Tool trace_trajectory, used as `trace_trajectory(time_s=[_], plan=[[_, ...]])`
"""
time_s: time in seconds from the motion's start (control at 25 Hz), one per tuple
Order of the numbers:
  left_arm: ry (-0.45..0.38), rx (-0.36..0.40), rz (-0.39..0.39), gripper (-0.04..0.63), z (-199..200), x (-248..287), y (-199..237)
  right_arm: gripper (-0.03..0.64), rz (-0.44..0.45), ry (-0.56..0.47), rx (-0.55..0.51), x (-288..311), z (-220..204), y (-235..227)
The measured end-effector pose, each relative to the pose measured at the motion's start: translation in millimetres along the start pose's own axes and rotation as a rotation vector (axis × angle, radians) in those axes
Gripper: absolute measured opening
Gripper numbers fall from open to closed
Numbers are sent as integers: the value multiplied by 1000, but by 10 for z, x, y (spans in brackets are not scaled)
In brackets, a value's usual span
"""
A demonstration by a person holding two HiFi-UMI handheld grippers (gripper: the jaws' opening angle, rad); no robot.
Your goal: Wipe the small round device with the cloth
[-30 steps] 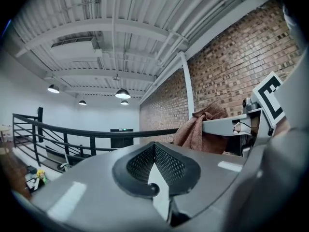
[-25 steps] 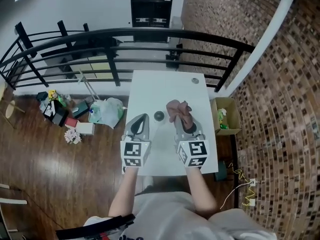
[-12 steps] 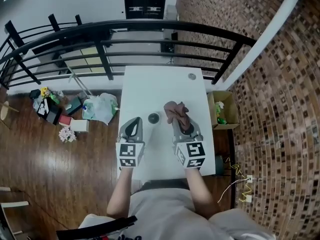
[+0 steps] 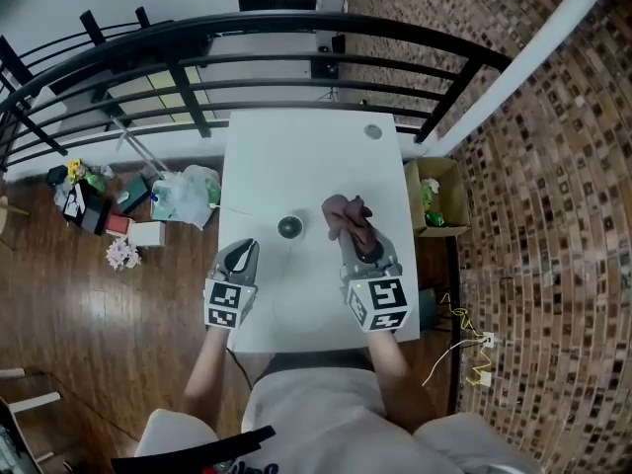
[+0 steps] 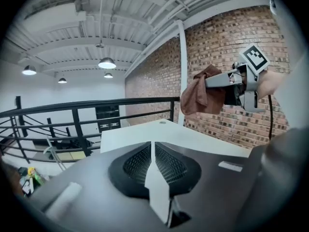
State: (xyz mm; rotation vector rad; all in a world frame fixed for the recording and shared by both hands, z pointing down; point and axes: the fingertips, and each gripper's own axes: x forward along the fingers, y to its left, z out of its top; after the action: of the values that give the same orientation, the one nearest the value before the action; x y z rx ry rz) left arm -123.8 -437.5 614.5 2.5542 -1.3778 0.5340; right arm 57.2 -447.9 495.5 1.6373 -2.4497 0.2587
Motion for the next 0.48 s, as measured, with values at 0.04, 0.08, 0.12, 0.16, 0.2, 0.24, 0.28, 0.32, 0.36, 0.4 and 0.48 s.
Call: trace_trajectory(time_s=[0.04, 0.08, 0.12, 0.16, 0.2, 0.24, 0.28, 0.32, 0.36, 0.4, 0.48], plan=[[18, 34, -53, 32, -61, 28, -11, 29, -3, 9, 6, 0, -41, -33], [43, 75, -113, 62, -135, 38, -23, 29, -6, 19, 14, -4, -94, -54], [69, 118, -175, 95, -210, 37, -19, 29, -8, 29, 23, -7, -152, -66], [93, 158, -234, 119, -271, 36, 2, 29, -11, 39, 31, -6, -207, -79], [113, 193, -289, 156, -315, 45, 32, 29, -14, 49, 37, -3, -257, -97], [132, 226, -342, 204, -350, 63, 61, 29, -19, 57, 42, 3, -303, -118], [150, 254, -388, 264, -382, 92, 87, 29, -23, 65, 44, 14, -347, -140], [166, 277, -429, 310, -413, 131, 108, 29, -25, 73, 46, 28, -391, -159], [178, 291, -464, 370, -443, 180, 118, 29, -28, 81, 47, 41, -435, -175], [186, 297, -495, 445, -477, 236, 114, 29, -30, 88, 49, 50, -478, -190], [203, 299, -544, 517, -568, 370, 55, 29, -39, 100, 53, 57, -549, -228]])
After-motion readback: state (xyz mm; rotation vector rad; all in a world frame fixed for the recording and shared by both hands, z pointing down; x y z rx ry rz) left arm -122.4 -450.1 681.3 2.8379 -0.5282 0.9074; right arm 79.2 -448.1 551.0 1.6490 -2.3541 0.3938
